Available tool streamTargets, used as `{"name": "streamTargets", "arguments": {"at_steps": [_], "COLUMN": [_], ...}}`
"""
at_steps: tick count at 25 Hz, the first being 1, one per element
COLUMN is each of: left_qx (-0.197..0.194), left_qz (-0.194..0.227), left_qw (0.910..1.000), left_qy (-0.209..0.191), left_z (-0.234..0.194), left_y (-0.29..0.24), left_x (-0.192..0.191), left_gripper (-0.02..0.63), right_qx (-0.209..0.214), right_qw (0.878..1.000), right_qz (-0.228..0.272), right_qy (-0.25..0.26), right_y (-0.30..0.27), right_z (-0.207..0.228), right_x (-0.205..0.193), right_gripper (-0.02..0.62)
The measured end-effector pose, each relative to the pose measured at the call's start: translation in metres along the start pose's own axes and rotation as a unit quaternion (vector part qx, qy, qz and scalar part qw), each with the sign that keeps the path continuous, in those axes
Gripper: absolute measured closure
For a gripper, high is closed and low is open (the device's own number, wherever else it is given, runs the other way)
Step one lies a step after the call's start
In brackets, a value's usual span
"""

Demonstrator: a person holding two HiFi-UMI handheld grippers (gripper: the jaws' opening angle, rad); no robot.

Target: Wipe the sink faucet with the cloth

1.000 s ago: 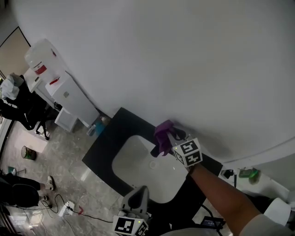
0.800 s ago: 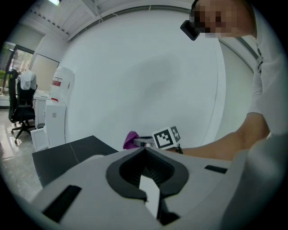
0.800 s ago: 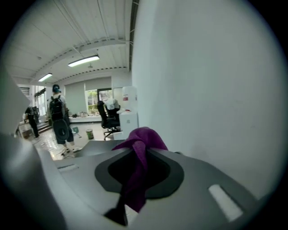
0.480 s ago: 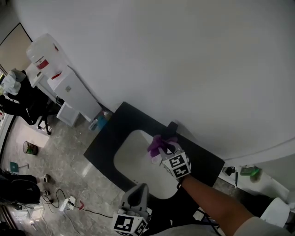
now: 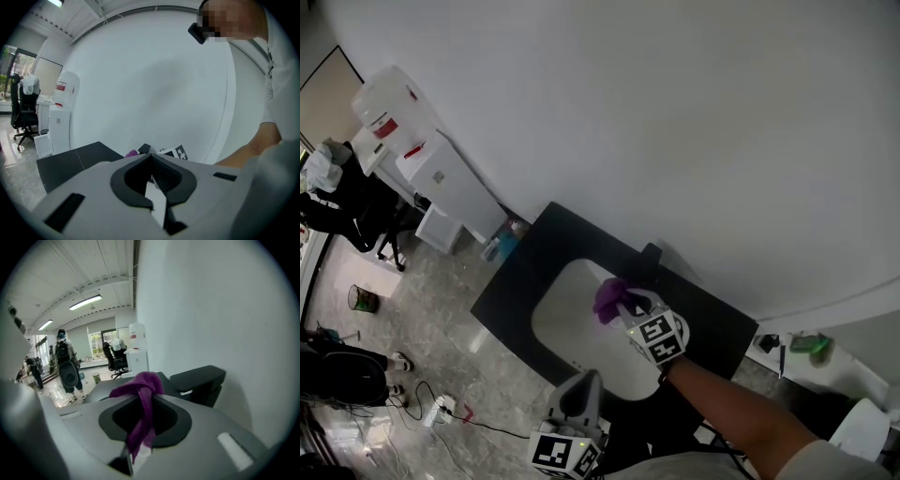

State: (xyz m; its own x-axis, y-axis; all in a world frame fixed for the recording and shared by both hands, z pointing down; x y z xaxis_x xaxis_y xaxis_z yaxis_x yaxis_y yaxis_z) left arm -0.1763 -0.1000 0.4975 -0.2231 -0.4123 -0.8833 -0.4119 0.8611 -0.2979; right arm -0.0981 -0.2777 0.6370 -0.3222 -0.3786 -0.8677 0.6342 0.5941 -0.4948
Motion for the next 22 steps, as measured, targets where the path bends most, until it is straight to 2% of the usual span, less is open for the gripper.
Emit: {"name": "streamTargets", "arguments": {"at_steps": [2,3,8,10,12,14,15,17,19,22], "left_qx": [-0.001,-0.001,-0.005,-0.007,-0.008,-0.009,-0.012,-0.019,-0.018,-0.024], "left_qz": [0.000,0.000,0.000,0.001,0.002,0.003,0.003,0.003,0.007,0.006], "left_qw": [1.0000,1.0000,1.0000,1.0000,0.9999,0.9999,0.9999,0.9998,0.9998,0.9996], "left_qy": [-0.001,-0.001,-0.003,-0.005,-0.007,-0.008,-0.008,-0.006,-0.006,-0.012], "left_z": [0.002,0.003,0.007,0.007,0.008,0.010,0.011,0.015,0.017,0.020], "left_y": [0.000,0.000,-0.003,-0.004,-0.006,-0.006,-0.006,-0.004,-0.005,-0.008], "left_x": [-0.001,-0.002,0.001,0.003,0.003,0.003,0.003,0.003,0.005,0.007], "left_gripper": [0.600,0.600,0.600,0.600,0.600,0.600,0.600,0.600,0.600,0.600], "right_qx": [-0.028,-0.024,0.087,0.099,0.072,0.022,-0.002,-0.032,-0.038,-0.005], "right_qw": [1.000,1.000,0.994,0.994,0.997,0.997,0.997,0.997,0.998,0.998], "right_qz": [-0.003,-0.011,-0.053,-0.030,0.019,0.063,0.072,0.060,0.033,0.039], "right_qy": [-0.013,-0.012,0.047,0.040,0.029,0.027,0.029,0.036,0.043,0.043], "right_y": [-0.009,-0.012,-0.001,0.013,0.029,0.039,0.039,0.034,0.025,0.027], "right_z": [0.022,0.023,-0.039,-0.046,-0.024,0.020,0.045,0.085,0.104,0.081], "right_x": [0.003,0.000,-0.015,-0.005,0.023,0.053,0.064,0.072,0.064,0.045], "right_gripper": [0.541,0.541,0.541,0.541,0.541,0.541,0.540,0.540,0.540,0.541]}}
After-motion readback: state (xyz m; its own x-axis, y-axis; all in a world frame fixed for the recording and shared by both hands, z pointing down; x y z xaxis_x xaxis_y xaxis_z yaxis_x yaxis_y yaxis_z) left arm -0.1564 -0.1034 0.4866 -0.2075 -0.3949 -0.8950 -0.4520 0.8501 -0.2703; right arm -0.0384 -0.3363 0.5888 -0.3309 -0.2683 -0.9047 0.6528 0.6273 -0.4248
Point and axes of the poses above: the fingertips, and each gripper's own axes: y backward along the fingers, z to its right, x out of its top, the point moved 5 cm from there along y, backward along the fingers, and after that the axes turned 6 degrees about -x, right-handed, at the moved point
